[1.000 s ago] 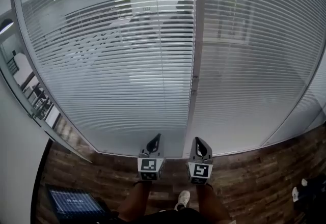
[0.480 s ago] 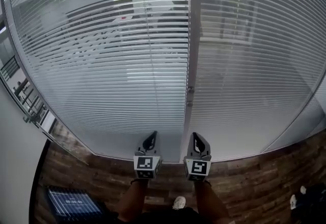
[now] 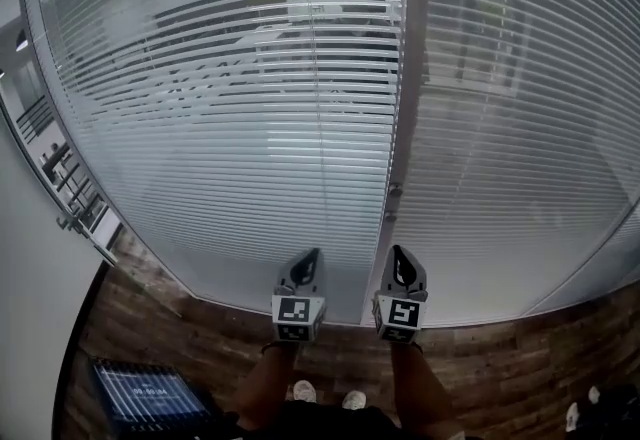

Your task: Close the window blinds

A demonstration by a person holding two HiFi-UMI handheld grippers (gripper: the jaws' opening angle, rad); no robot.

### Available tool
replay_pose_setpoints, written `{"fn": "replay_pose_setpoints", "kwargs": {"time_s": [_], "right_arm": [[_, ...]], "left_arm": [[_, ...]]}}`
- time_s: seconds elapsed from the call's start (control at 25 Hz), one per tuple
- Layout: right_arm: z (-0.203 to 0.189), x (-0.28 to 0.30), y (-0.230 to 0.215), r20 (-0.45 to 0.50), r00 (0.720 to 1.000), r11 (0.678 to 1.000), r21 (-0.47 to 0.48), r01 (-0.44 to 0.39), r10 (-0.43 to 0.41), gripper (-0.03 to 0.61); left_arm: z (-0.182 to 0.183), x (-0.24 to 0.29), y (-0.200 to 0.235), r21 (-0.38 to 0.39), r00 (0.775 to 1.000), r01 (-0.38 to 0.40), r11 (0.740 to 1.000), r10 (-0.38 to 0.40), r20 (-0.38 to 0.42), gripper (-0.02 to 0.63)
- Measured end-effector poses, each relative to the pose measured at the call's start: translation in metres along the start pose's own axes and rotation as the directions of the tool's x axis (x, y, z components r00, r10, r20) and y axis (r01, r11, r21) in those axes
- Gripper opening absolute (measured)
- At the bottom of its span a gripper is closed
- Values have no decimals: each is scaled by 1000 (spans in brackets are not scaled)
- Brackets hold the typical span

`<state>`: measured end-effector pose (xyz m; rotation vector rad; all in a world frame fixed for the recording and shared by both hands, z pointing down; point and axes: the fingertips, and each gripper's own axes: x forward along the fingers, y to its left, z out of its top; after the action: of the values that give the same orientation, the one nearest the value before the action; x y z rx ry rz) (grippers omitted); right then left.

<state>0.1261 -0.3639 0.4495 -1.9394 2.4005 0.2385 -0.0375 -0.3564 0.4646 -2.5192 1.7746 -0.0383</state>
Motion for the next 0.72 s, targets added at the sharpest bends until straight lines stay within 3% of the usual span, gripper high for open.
{"fn": "replay_pose_setpoints", "kwargs": {"time_s": [0.24, 0.56, 0.72], "right_arm": [[-10, 40, -5, -25, 999, 999, 5, 37, -36, 3], [1, 77, -18, -55, 996, 997, -18, 73, -74, 3], [-12, 84, -19, -48, 994, 995, -28, 97, -98, 37]], "left_arm": [[-27, 30, 14, 10, 998, 42, 999, -42, -44, 0], [-9, 48, 33, -7, 998, 52, 999, -52, -30, 0], [-27, 55, 39, -1, 998, 60, 998, -60, -25, 0]]}}
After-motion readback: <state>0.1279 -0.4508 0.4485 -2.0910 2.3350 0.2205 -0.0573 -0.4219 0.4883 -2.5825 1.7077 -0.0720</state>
